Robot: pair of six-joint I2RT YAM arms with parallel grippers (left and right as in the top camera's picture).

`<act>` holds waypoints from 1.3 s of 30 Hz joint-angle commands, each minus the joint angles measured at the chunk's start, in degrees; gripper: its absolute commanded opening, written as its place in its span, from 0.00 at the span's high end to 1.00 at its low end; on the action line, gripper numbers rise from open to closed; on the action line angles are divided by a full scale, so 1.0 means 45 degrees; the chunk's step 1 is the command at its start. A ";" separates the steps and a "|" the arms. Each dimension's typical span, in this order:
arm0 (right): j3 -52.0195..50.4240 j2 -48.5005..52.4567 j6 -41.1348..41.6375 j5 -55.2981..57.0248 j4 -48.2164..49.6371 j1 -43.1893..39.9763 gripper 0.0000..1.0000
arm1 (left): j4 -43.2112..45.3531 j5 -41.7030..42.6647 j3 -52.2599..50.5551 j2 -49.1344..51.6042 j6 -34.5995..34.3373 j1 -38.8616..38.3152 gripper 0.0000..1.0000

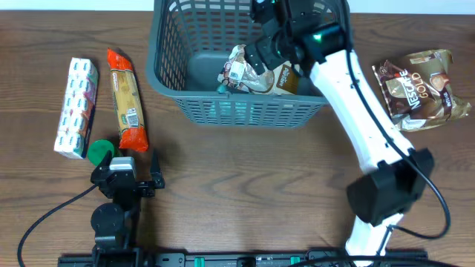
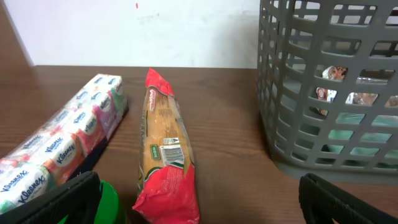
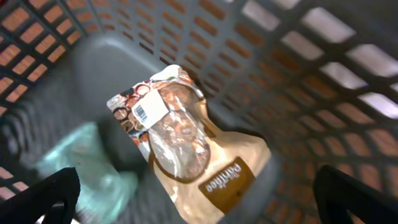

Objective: Pack container
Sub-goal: 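Carry the wipes packet into the basket and open the right gripper, then move the right gripper to the Nescafe Gold bag and grasp it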

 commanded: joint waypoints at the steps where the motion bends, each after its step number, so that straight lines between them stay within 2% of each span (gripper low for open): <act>1: 0.0160 -0.2098 0.0792 0.1457 -0.0233 -0.0369 0.01 | -0.0471 0.0087 -0.0194 -0.0034 0.0175 -0.0024 0.01; 7: 0.0160 -0.4469 0.1073 0.3536 -0.1268 -0.1817 0.01 | -0.0471 0.0087 -0.0194 -0.0034 0.0175 -0.0024 0.01; 12: 0.0160 -0.5746 0.2249 0.3735 -0.2516 -0.4303 0.01 | -0.0471 0.0087 -0.0194 -0.0034 0.0175 -0.0024 0.01; 16: 0.0155 -0.5843 0.2312 0.3691 -0.3623 -0.6552 0.01 | -0.0471 0.0087 -0.0194 -0.0034 0.0180 -0.0024 0.01; 21: 0.0155 -0.5085 0.1064 0.2890 -0.4352 -0.8874 0.01 | -0.0471 0.0087 -0.0194 -0.0034 0.0175 -0.0024 0.01; 26: 0.0155 -0.3827 -0.0194 0.1195 -0.4405 -1.0200 0.01 | -0.0471 0.0087 -0.0194 -0.0034 0.0180 -0.0024 0.01; 31: 0.0155 -0.2220 -0.0923 0.0384 -0.4376 -1.0885 0.01 | -0.0471 0.0087 -0.0194 -0.0034 0.0175 -0.0024 0.01; 39: 0.0155 0.0520 -0.2254 0.0549 -0.3701 -1.1336 0.01 | -0.0471 0.0087 -0.0194 -0.0034 0.0175 -0.0024 0.01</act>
